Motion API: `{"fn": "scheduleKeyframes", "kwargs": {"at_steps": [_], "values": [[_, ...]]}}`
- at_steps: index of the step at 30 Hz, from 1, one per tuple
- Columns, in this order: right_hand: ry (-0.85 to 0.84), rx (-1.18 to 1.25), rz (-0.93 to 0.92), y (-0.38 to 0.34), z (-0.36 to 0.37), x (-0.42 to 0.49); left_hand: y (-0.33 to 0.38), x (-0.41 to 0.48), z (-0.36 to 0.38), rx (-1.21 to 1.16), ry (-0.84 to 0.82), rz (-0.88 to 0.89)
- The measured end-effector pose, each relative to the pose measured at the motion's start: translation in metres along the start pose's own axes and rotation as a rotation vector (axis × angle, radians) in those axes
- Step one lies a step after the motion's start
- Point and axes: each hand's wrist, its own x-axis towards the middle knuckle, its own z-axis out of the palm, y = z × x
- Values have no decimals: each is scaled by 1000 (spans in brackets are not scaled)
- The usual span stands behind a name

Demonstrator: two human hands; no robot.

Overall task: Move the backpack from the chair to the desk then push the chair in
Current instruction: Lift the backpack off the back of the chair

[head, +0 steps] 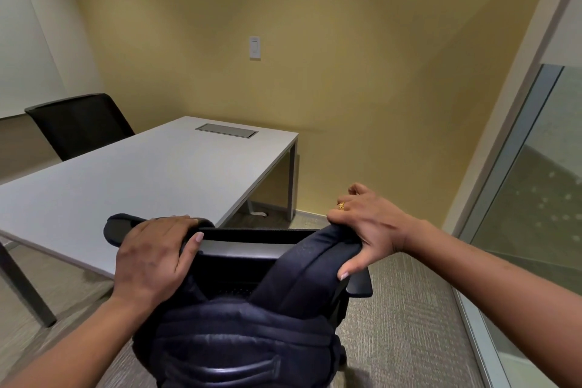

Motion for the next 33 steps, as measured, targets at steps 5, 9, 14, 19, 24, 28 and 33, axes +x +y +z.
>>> {"fn": "scheduleKeyframes", "kwargs": {"at_steps": [5, 9, 14, 19, 24, 28, 33], "values": [[37, -92, 155, -17, 9, -40, 7, 4, 2, 3, -15, 18], [81, -110, 223, -23, 13, -48, 10, 5, 4, 20, -15, 41], [30, 22, 137, -33, 22, -55, 8, 2, 5, 5, 16, 56], [-21, 31, 79, -33, 24, -50, 4, 2, 5, -3, -9, 71], [7, -25, 101, -35, 20, -49, -3, 3, 1, -21, -64, 155], [-5, -10, 109, -42, 9, -45, -26, 13, -10, -63, -308, 355], [-29, 22, 138, -58, -5, -41, -60, 35, -32, 13, -741, 628]]}}
